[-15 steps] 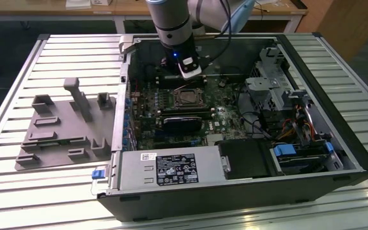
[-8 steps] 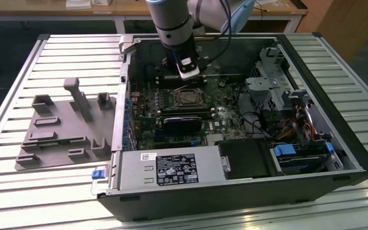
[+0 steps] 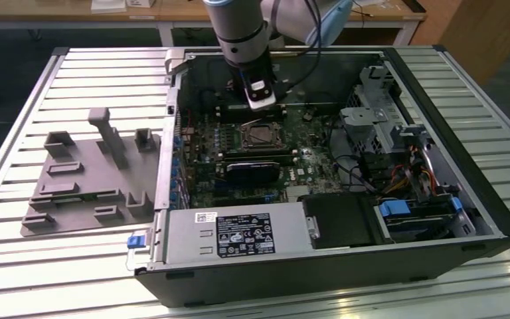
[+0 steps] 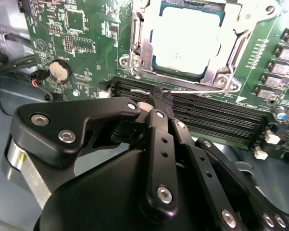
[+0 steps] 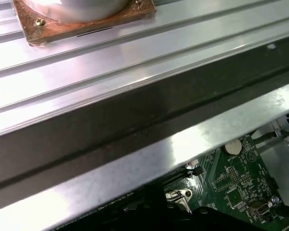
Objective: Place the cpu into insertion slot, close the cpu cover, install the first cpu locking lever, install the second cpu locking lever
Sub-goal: 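Install the first cpu locking lever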
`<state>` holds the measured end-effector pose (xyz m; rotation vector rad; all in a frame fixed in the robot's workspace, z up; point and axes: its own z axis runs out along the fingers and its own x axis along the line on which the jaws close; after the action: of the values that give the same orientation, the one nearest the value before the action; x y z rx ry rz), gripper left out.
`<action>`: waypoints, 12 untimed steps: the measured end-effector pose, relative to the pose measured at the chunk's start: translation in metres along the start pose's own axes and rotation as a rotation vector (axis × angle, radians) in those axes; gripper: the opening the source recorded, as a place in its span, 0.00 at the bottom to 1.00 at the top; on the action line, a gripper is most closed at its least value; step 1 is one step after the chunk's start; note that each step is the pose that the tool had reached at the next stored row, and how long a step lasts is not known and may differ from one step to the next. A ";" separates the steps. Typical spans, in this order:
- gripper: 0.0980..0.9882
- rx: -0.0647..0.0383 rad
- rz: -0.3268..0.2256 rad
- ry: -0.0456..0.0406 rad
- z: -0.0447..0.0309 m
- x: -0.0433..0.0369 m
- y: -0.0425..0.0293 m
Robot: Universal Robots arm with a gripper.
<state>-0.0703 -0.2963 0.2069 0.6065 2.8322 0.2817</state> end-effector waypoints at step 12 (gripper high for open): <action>0.00 0.006 0.027 -0.0068 0.0089 0.0022 0.0018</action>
<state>-0.0693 -0.2926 0.1984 0.6465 2.8211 0.2762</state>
